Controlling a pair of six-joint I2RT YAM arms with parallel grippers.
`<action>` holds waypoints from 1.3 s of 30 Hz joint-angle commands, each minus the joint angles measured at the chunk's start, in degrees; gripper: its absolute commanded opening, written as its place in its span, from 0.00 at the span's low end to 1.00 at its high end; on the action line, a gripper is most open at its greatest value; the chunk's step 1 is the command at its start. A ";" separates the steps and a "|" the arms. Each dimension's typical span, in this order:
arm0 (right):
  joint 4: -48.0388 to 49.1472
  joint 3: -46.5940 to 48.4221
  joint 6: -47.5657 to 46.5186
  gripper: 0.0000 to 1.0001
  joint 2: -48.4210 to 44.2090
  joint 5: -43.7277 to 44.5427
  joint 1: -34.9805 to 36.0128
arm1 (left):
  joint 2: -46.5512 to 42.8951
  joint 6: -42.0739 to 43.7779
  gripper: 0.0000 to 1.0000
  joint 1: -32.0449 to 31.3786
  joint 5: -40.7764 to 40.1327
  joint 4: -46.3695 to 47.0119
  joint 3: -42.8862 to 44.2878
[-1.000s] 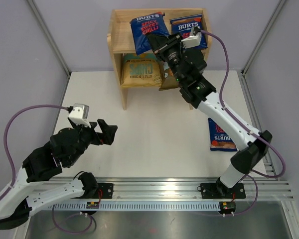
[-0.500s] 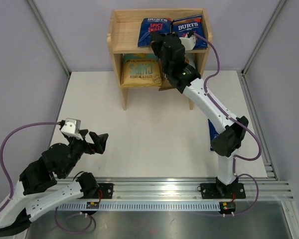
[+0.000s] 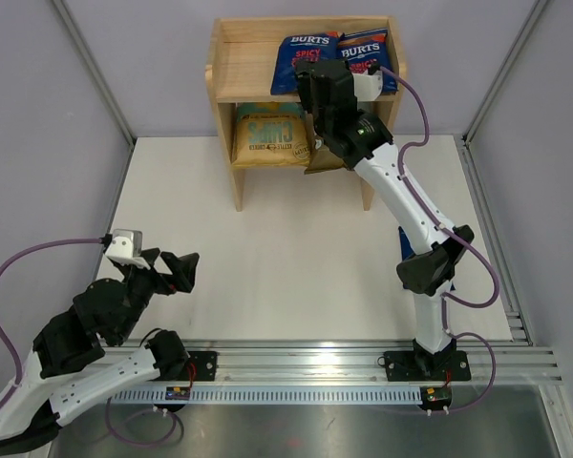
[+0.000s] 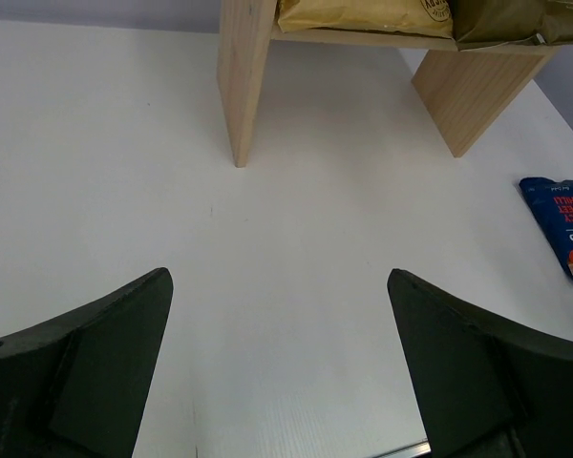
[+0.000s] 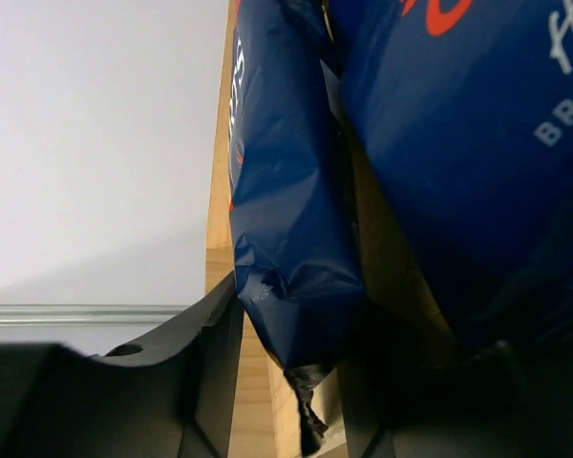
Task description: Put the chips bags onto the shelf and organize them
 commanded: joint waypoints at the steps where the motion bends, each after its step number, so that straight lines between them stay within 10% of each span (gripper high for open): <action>1: -4.96 2.87 2.44 0.48 -0.36 1.50 -0.49 | -0.96 -0.50 0.99 0.04 -2.83 1.21 -0.07; 29: -7.09 -9.86 8.68 0.56 -11.52 -6.32 -0.05 | -2.01 -1.29 0.99 0.13 -5.56 0.42 -0.07; 39: -5.94 -16.02 7.01 0.80 -16.62 -8.78 -0.05 | -1.22 -1.37 0.99 0.22 -5.47 0.33 -0.07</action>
